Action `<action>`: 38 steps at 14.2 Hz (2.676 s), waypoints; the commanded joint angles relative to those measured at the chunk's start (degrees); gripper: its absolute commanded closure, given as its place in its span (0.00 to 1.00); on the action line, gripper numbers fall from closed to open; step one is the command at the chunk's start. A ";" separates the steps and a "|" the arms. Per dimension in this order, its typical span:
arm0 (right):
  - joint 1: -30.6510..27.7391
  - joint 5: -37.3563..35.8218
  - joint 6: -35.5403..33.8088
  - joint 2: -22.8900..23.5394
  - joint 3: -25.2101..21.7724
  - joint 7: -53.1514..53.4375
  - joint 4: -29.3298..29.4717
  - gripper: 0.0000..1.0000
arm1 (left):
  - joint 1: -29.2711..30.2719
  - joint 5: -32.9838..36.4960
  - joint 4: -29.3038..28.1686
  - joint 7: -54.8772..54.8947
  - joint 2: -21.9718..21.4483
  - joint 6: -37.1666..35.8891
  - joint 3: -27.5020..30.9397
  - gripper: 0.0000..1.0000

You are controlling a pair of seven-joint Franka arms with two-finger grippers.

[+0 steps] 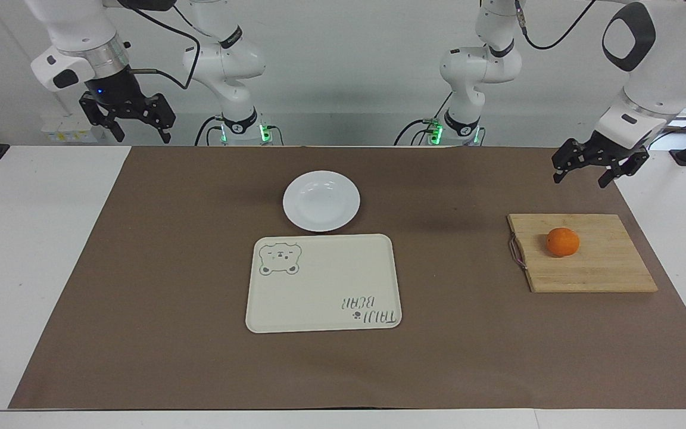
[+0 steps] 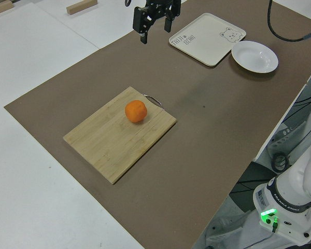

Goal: Place orange and plate with both arms

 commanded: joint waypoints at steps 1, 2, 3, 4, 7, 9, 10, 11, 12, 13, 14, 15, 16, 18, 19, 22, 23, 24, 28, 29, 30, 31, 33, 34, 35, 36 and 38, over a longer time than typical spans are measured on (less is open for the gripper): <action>-0.19 0.35 -0.70 0.18 0.02 -1.12 0.62 0.00 | 1.66 -0.32 -4.40 2.78 -0.95 4.63 -0.26 0.00; -0.19 0.35 -0.79 0.10 -0.07 -1.21 0.62 0.00 | 1.84 -0.32 -4.94 3.66 -0.69 5.09 -0.26 0.00; -0.19 0.26 -0.70 0.18 0.02 -1.12 0.62 0.00 | 2.45 -0.32 -5.90 4.19 -0.52 5.87 -0.26 0.00; -0.19 0.26 -0.70 0.18 0.02 -1.21 0.62 0.00 | 3.41 -0.32 -7.65 4.80 -0.43 7.97 -0.26 0.00; -0.19 0.26 -0.79 0.18 0.02 -1.21 0.62 0.00 | 5.26 -0.32 -11.44 7.26 -0.16 12.38 -0.26 0.00; -0.19 0.35 -0.79 0.18 0.02 -1.12 0.62 0.00 | 6.05 -0.32 -12.24 8.23 1.41 14.57 -0.26 0.00; -0.19 0.35 -0.79 0.18 -0.07 -1.21 0.62 0.00 | 7.02 -0.32 -12.24 8.85 2.99 15.28 -0.26 0.00; -0.19 0.35 -0.79 0.18 -0.07 -1.21 0.62 0.00 | 7.20 -0.32 -12.33 9.03 4.31 16.16 -0.26 0.00; -0.19 0.35 -0.70 0.18 -0.07 -1.12 0.62 0.00 | 7.81 -0.32 -12.42 9.03 5.63 17.21 -0.26 0.00; -0.19 0.26 -0.70 0.18 0.02 -1.21 0.62 0.00 | 8.43 -0.32 -13.37 9.03 6.25 18.52 -0.26 0.00; -0.19 0.26 -0.79 0.18 -0.07 -1.21 0.62 0.00 | 8.43 -0.32 -14.77 8.85 6.52 20.37 -0.26 0.00; -0.19 0.26 -0.79 0.18 -0.07 -1.21 0.62 0.00 | 8.52 -0.32 -16.18 8.59 6.52 22.12 -0.26 0.00; -0.19 0.35 -0.79 0.18 0.02 -1.21 0.62 0.00 | 8.52 -0.32 -17.67 8.50 6.69 23.36 -0.26 0.00; -0.19 0.26 -0.79 0.18 -0.07 -1.12 0.62 0.00 | 8.61 -0.41 -19.79 8.06 8.09 26.96 -0.26 0.00; -0.19 0.26 -0.79 0.18 0.02 -1.21 0.62 0.00 | 8.70 -0.41 -19.97 7.80 8.71 27.50 -0.26 0.00; -0.19 0.26 -0.79 0.18 -0.07 -1.21 0.62 0.00 | 8.70 -0.76 -22.34 7.19 9.41 29.34 -0.26 0.00; -0.19 0.26 -0.79 0.18 0.02 -1.21 0.62 0.00 | 8.70 -0.76 -23.48 7.10 10.03 31.18 -0.26 0.00; -0.19 0.26 -0.79 0.18 0.02 -1.21 0.62 0.00 | 8.70 -0.76 -24.27 7.09 10.12 32.50 -0.26 0.00; -0.19 0.26 -0.79 0.18 -0.07 -1.12 0.62 0.00 | 8.96 -0.76 -25.25 7.80 10.91 33.22 -0.26 1.00; -0.19 0.35 -0.79 0.18 0.02 -1.21 0.62 0.00 | 9.05 -0.85 -24.64 7.71 11.09 32.87 -0.26 1.00; -0.19 0.26 -0.79 0.10 0.02 -1.21 0.62 0.00 | 9.05 -0.85 -23.85 7.71 11.09 32.43 -0.26 1.00; -0.19 0.26 -0.70 0.18 0.02 -1.21 0.62 0.00 | 8.87 -0.85 -23.41 7.71 11.00 32.08 -0.26 1.00; -0.19 0.35 -0.70 0.18 0.02 -1.21 0.62 0.00 | 8.44 -0.85 -21.31 7.53 9.86 28.76 -0.26 1.00; -0.19 0.26 -0.79 0.18 -0.07 -1.12 0.62 0.00 | 8.35 -0.85 -18.77 7.53 9.77 25.43 -0.26 1.00; -0.19 0.26 -0.70 0.18 0.02 -1.21 0.62 0.00 | 8.34 -0.85 -16.31 7.53 9.77 22.61 -0.35 1.00; -0.19 0.35 -0.79 0.18 0.02 -1.12 0.62 0.00 | 8.00 -0.85 -14.28 7.27 9.60 20.23 -0.35 1.00; -0.19 0.35 -0.79 0.18 -0.07 -1.12 0.62 0.00 | 7.82 -0.85 -10.50 4.21 8.63 15.05 -0.96 1.00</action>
